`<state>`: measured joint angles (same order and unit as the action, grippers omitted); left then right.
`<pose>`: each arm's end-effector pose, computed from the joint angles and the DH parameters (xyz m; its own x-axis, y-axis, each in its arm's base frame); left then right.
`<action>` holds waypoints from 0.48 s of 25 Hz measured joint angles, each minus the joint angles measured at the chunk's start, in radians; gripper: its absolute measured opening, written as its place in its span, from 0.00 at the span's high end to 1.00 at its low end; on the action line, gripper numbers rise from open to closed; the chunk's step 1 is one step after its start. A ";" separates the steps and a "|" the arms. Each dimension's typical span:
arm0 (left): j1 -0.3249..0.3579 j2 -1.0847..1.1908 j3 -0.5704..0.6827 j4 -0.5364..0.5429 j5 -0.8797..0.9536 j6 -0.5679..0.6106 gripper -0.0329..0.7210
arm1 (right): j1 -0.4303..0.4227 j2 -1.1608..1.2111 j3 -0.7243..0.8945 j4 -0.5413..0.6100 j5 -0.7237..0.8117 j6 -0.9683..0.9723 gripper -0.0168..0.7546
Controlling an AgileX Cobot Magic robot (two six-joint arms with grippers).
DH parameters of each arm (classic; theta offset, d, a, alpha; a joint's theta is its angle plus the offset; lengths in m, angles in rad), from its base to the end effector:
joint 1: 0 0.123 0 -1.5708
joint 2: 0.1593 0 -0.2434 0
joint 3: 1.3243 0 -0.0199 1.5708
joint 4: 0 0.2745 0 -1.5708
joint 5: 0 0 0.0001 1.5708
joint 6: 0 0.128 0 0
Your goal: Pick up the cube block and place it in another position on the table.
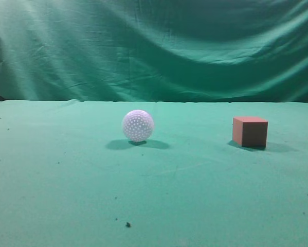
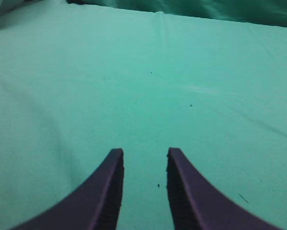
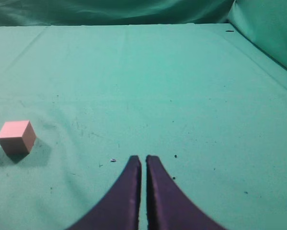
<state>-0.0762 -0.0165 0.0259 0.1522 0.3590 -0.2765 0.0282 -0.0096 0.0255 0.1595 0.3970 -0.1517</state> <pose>0.1542 -0.0049 0.1637 -0.2739 -0.1128 -0.9551 -0.0117 0.9934 -0.1139 0.1526 0.0122 0.1583 -0.3152 -0.0133 -0.9489 -0.0878 0.9960 0.0152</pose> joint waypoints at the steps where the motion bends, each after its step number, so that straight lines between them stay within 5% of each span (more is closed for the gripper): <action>1: 0.000 0.000 0.000 0.000 0.000 0.000 0.61 | 0.000 0.000 0.000 0.000 0.000 0.000 0.98; 12: 0.000 0.000 0.000 0.000 0.000 0.000 0.61 | 0.000 0.000 0.000 0.000 0.000 -0.002 0.98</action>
<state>-0.0762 -0.0165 0.0259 0.1522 0.3590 -0.2765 0.0282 -0.0096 0.0255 0.1595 0.3970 -0.1532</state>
